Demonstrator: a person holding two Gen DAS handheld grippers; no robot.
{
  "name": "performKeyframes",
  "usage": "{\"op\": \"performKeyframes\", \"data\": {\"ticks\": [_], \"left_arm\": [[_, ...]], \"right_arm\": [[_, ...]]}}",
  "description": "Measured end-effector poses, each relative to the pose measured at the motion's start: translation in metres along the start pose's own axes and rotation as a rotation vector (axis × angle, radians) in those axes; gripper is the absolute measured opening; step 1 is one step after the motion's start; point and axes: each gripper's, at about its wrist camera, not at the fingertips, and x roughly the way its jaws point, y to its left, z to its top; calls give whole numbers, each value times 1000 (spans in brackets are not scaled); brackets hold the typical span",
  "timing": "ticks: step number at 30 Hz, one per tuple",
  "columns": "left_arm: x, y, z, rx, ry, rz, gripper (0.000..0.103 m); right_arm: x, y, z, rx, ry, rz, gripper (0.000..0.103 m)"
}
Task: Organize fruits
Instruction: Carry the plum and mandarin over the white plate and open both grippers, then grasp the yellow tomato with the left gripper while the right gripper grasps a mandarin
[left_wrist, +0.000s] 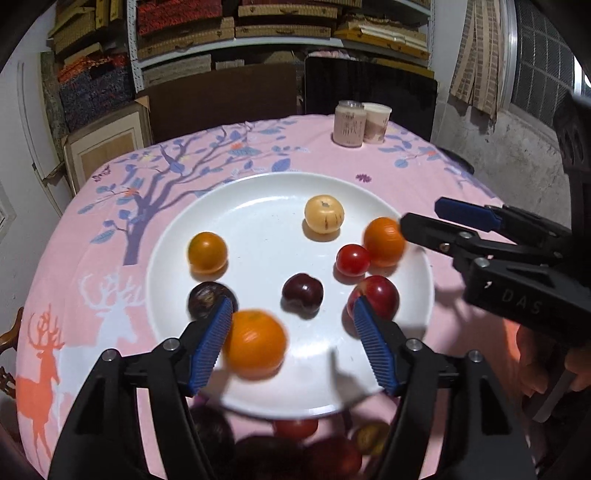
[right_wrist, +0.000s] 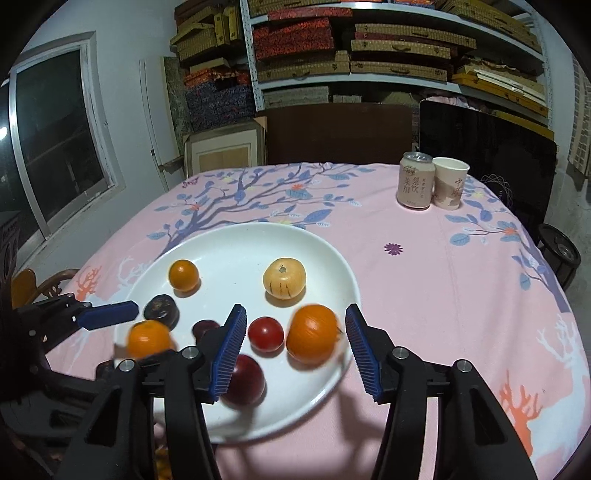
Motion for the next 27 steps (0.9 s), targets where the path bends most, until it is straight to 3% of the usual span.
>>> {"op": "performKeyframes", "data": {"ticks": [6,10,16,21,25,27], "left_arm": [[-74,21,-54,-20,-69,28,76],[-96,39,-97,-73,-33,33,76],[-97,54,-135,-105,26,87,76],[-85,57,-142,-91,50,178,76],[-75,59,-145,-84,75,197,76],[-70,60,-145,-80,81,193,77]], "right_arm": [[-57,-5,-44,9,-12,0,60],[-77,-1,-76,-7,22,-1,61],[-86,13,-105,-49,71,-15,66],[-76,20,-111,-56,109,-37,66],[-66,15,-108,-22,142,-35,66],[-59,14,-107,-7,160,-26,60]]}}
